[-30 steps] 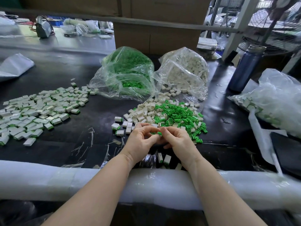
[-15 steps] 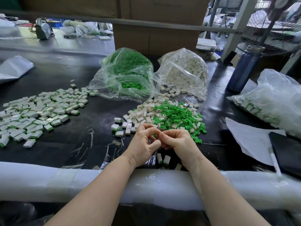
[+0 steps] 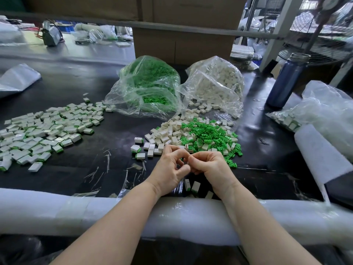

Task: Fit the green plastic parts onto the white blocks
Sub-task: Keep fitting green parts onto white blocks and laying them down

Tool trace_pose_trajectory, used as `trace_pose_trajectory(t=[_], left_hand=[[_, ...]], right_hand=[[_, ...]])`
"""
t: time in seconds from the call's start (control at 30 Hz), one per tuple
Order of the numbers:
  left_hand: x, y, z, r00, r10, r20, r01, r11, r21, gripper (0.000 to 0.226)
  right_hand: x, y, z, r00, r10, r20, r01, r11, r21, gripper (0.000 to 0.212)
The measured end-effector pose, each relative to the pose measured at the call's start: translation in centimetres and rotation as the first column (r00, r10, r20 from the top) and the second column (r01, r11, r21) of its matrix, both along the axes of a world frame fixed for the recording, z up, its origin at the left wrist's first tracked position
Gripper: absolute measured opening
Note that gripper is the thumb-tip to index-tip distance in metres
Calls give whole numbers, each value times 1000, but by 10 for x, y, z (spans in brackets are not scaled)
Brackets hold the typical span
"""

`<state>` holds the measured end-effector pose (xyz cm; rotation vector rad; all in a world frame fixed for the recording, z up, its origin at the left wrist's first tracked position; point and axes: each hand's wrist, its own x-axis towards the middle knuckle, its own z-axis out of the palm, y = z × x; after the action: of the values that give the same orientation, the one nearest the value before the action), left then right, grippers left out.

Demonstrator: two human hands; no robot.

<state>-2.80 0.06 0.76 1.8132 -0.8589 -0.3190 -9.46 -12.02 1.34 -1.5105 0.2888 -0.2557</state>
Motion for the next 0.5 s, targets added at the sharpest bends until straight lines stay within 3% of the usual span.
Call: trace_pose_trajectory(t=[0.17, 0.27, 0.4, 0.5], left_hand=[[0, 1, 1, 1000, 12, 12, -12, 1000, 12, 29], [1, 2, 2, 998, 56, 0, -56, 998, -33, 17], [3, 2, 1, 993, 119, 22, -119, 993, -15, 7], [3, 1, 1, 991, 131, 32, -132, 991, 10, 10]], right_hand=[[0, 2, 0, 1000, 7, 21, -7, 1000, -9, 14], [0, 5, 1, 998, 14, 55, -13, 1000, -7, 11], [1, 5, 1, 990, -108, 97, 109, 994, -15, 6], [0, 3, 0, 983, -146, 112, 161, 976, -147, 12]])
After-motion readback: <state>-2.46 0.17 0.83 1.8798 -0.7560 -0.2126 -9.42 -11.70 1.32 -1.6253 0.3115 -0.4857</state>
